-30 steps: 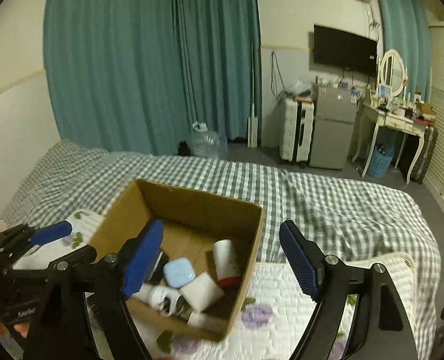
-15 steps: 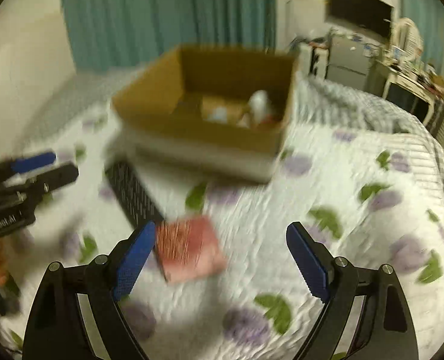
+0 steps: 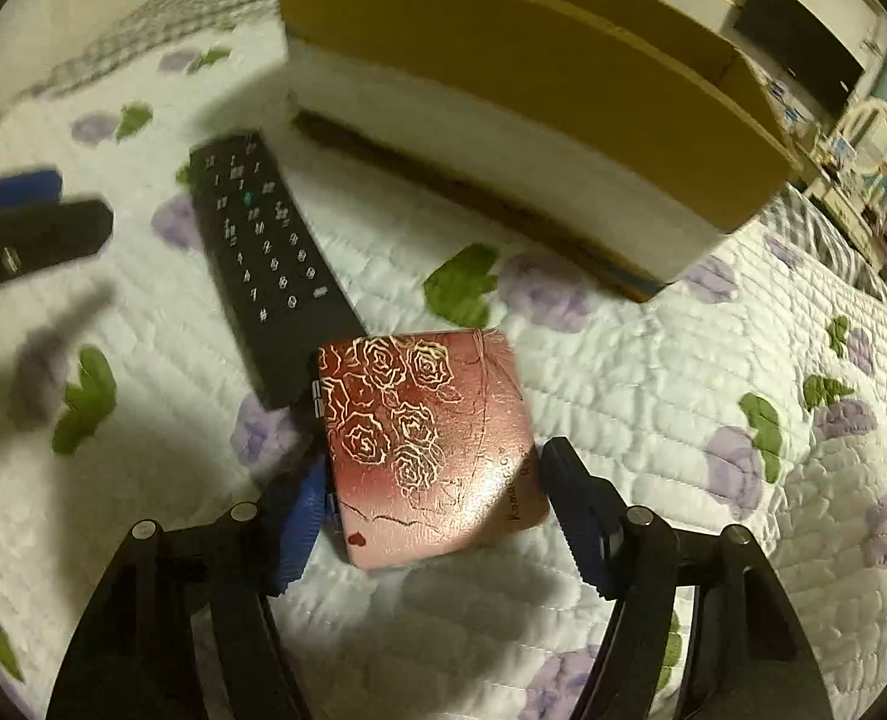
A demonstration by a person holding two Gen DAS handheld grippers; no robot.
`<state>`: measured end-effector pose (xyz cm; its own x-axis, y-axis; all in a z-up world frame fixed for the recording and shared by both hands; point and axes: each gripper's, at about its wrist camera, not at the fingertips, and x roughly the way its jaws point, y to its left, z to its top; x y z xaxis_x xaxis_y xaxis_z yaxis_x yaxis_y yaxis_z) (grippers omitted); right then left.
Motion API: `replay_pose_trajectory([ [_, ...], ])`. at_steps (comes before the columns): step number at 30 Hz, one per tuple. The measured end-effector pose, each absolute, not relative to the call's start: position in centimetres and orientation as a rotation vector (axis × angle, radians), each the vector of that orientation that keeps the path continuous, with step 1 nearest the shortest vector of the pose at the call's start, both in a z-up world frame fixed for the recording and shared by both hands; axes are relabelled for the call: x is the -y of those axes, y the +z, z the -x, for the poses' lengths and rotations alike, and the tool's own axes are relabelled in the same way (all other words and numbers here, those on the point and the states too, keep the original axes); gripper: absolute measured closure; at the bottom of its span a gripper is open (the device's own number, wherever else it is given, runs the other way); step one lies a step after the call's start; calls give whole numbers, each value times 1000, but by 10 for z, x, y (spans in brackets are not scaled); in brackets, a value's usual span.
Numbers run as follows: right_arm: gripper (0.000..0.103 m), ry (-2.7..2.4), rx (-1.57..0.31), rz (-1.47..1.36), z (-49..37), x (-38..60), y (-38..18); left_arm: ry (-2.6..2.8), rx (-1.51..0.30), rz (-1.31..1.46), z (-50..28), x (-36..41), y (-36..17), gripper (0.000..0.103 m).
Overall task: Organize rigid objects
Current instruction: 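Grasp the red phone case with the right tool while the left tool grasps the black remote, then lower the remote into the box with the left tool while the right tool drops the phone case in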
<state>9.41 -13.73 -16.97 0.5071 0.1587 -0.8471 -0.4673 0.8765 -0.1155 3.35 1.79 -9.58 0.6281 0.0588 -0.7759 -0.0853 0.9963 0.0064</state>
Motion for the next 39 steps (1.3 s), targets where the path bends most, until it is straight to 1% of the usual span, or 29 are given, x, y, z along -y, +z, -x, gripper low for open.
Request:
replay_pose_trajectory([
  [2, 37, 383, -939, 296, -95, 151, -154, 86, -889, 34, -34, -17, -97, 37],
  [3, 70, 400, -923, 262, -95, 157, -146, 86, -893, 33, -35, -17, -97, 37],
  [4, 87, 382, -903, 259, -97, 161, -139, 86, -896, 32, -36, -16, -98, 37],
  [5, 88, 359, -886, 274, -101, 165, -132, 85, -902, 28, -37, -14, -99, 37],
  [6, 91, 359, -879, 273, -106, 170, -129, 85, -910, 23, -38, -12, -101, 37],
  [7, 93, 359, -891, 252, -112, 175, -129, 86, -916, 18, -40, -11, -103, 37],
  [11, 92, 376, -954, 120, -135, 195, -137, 88, -940, -4, -44, -5, -110, 37],
  [16, 92, 401, -1069, 66, -139, 190, -162, 92, -959, 2, -48, 0, -113, 37],
  [18, 94, 395, -1043, 59, -135, 192, -156, 87, -951, 11, -49, 2, -111, 37],
  [20, 94, 378, -957, 87, -126, 195, -136, 99, -945, 28, -53, 3, -108, 37],
  [22, 94, 372, -919, 96, -123, 197, -127, 112, -948, 67, -60, 2, -107, 37],
  [26, 94, 393, -945, 82, -124, 194, -129, 143, -979, 208, -81, -4, -116, 37],
  [29, 94, 398, -951, 88, -123, 191, -132, 180, -1019, 278, -99, -5, -134, 37],
  [33, 94, 403, -949, 85, -124, 191, -132, 204, -1010, 275, -119, 1, -148, 37],
  [35, 94, 403, -957, 87, -124, 190, -134, 208, -1008, 228, -123, 6, -151, 40],
  [36, 94, 403, -956, 85, -123, 190, -134, 203, -1001, 218, -122, 7, -151, 45],
  [37, 94, 403, -954, 85, -123, 190, -134, 180, -993, 222, -119, 6, -150, 57],
  [39, 94, 402, -949, 82, -123, 190, -134, 141, -1004, 252, -113, 3, -148, 70],
])
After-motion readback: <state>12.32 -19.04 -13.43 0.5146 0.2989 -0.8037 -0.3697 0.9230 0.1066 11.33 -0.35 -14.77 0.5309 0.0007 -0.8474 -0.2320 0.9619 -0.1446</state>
